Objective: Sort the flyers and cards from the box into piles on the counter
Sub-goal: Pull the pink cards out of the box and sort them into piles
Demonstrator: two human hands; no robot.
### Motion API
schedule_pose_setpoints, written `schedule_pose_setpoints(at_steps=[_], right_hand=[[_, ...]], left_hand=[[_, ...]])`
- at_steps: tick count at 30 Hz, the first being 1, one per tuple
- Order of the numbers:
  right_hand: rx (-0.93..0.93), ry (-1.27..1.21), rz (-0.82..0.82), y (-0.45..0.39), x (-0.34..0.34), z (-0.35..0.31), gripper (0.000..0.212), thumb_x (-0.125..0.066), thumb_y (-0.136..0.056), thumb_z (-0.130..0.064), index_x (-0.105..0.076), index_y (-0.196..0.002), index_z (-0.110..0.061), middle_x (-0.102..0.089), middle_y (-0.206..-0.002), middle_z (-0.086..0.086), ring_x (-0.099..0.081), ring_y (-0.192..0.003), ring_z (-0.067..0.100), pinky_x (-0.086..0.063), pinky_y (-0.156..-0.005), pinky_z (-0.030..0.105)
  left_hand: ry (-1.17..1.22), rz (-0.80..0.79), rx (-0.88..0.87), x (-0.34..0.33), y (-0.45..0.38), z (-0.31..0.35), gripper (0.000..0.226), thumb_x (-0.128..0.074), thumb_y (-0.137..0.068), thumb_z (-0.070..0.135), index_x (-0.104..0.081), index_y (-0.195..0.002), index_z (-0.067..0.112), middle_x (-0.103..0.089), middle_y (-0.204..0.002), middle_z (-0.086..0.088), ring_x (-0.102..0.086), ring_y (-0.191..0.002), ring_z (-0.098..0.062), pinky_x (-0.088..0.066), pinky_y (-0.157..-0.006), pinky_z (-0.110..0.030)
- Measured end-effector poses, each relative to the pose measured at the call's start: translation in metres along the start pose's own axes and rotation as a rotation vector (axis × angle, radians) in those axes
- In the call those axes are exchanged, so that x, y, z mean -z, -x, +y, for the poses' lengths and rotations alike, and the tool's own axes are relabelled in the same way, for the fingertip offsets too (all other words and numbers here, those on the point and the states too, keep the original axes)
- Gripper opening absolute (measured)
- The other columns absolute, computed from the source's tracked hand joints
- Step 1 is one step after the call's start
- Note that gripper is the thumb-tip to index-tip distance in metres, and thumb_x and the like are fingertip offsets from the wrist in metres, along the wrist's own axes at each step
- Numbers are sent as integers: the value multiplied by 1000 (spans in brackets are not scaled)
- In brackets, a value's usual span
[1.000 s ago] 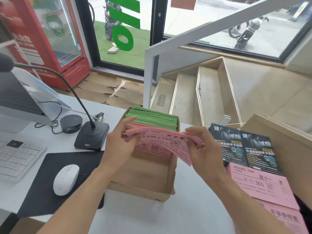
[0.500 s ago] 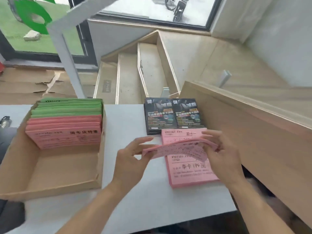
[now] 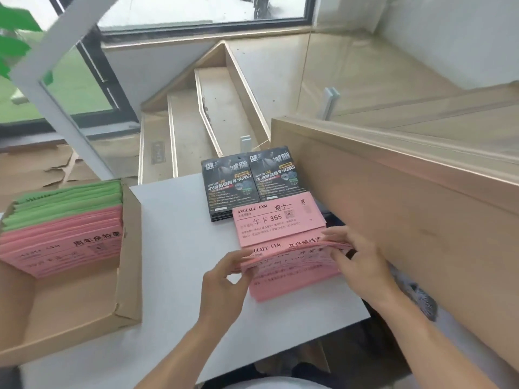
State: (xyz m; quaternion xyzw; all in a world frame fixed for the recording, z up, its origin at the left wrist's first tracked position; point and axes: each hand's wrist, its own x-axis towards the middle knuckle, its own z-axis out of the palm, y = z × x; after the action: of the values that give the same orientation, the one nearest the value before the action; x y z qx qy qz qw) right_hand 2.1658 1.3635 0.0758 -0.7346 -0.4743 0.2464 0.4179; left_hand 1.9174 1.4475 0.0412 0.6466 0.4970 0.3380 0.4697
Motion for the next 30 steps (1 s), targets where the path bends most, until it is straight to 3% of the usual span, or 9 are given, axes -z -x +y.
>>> schedule_pose_setpoints(at_steps=[3,7,14,17,20,22,25,28,30], right_hand=[[-22,-25,30,1,-1,10,48,-73,-88,-7,-61,-118,-42,-68,-105,-26,-62,-104,-3,-47,-81,6],[-81,-99,83,1,-1,18,46,-74,-89,-12,-58,-112,-49,-69,-102,-27,-64,-97,-2,-52,-76,13],[-116,-16,130,-15,-4,21,54,-64,-94,-12,-45,-135,-40,-66,-97,-13,-65,-86,1,-59,-67,28],[-231,132,-29,-24,-10,27,63,-58,-95,-12,-31,-143,-41,-61,-98,-15,-66,-86,5,-59,-67,33],[-164,290,-45,-24,-21,30,55,-53,-97,-10,-34,-142,-37,-57,-102,-21,-61,-90,6,-46,-61,19],[-133,318,7,-22,-24,31,53,-54,-97,-11,-36,-142,-32,-55,-112,-16,-57,-99,5,-45,-74,16],[-74,437,-14,-14,-22,38,61,-62,-92,-11,-36,-144,-28,-44,-130,-12,-43,-120,6,-40,-102,25],[-106,475,-198,2,-17,36,56,-65,-89,-15,-40,-136,-33,-34,-143,-15,-34,-125,4,-45,-103,27],[-82,546,-258,7,-20,36,54,-63,-88,-12,-43,-133,-33,-30,-147,-14,-30,-130,6,-45,-104,29]], left_hand=[[7,23,74,-3,2,-2,39,-79,-86,10,-67,-107,41,-75,-89,22,-70,-88,-2,-47,-74,-8],[79,55,133,-9,2,0,44,-77,-88,13,-60,-115,43,-77,-89,15,-71,-86,-4,-50,-80,-23],[89,118,153,-18,-2,9,62,-78,-86,17,-46,-135,40,-75,-87,11,-68,-80,-6,-51,-69,-12],[51,74,274,-22,-3,-3,77,-80,-85,15,-36,-146,35,-73,-91,8,-68,-71,-8,-60,-66,-31],[-9,62,338,-24,-5,-12,84,-79,-86,16,-30,-152,30,-70,-96,8,-68,-70,-7,-61,-70,-41],[-39,72,352,-24,-4,-12,84,-79,-86,20,-28,-153,30,-67,-104,11,-67,-80,-5,-56,-73,-30],[19,21,404,-21,3,-8,89,-79,-86,21,-22,-154,32,-56,-133,11,-60,-106,-2,-46,-83,-24],[123,-80,454,-22,11,-3,96,-79,-85,13,-19,-158,28,-45,-149,8,-50,-126,-6,-40,-98,-25],[180,-116,458,-27,15,2,94,-78,-85,9,-21,-157,27,-46,-149,11,-49,-126,1,-38,-100,-21]])
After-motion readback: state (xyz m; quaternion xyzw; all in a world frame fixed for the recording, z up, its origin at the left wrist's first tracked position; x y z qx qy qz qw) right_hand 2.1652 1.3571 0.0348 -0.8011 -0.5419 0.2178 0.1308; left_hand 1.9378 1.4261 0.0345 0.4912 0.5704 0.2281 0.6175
